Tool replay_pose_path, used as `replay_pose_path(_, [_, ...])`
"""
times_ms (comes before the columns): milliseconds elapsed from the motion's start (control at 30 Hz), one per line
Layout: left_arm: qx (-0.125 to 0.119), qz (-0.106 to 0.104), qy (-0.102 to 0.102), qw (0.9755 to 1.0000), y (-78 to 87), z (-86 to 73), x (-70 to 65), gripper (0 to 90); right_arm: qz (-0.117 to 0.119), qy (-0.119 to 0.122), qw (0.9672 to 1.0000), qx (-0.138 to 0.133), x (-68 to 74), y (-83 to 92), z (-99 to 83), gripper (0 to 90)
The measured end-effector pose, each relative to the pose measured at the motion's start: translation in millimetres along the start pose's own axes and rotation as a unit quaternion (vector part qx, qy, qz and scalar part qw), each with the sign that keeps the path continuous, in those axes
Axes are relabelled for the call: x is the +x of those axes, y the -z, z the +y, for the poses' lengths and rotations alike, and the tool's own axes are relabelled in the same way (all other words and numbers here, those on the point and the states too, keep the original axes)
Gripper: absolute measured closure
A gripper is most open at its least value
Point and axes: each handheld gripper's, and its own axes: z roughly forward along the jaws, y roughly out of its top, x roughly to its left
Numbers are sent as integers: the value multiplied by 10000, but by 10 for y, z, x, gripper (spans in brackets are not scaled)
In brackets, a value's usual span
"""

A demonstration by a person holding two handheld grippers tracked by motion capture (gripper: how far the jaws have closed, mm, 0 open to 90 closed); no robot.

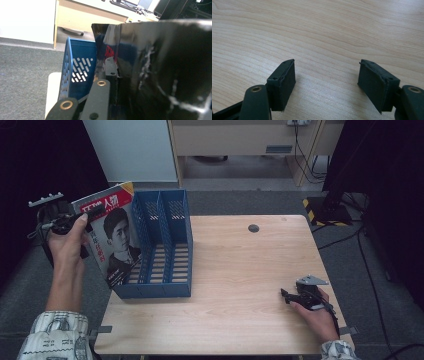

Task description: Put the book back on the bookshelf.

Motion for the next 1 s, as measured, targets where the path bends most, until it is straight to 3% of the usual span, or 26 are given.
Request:
replay_pose_path(167, [34,83,-146,9999,-46,-12,-3,852,1,-1,10000,0,0,0,0,300])
replay_pose_path(400, [34,142,-191,9997,-64,-29,11,852,2,1,10000,0,0,0,0,299])
replay_pose_path(1000, [-124,122,-120,9998,-148,-99,58,853,2,1,10000,0,0,0,0,299])
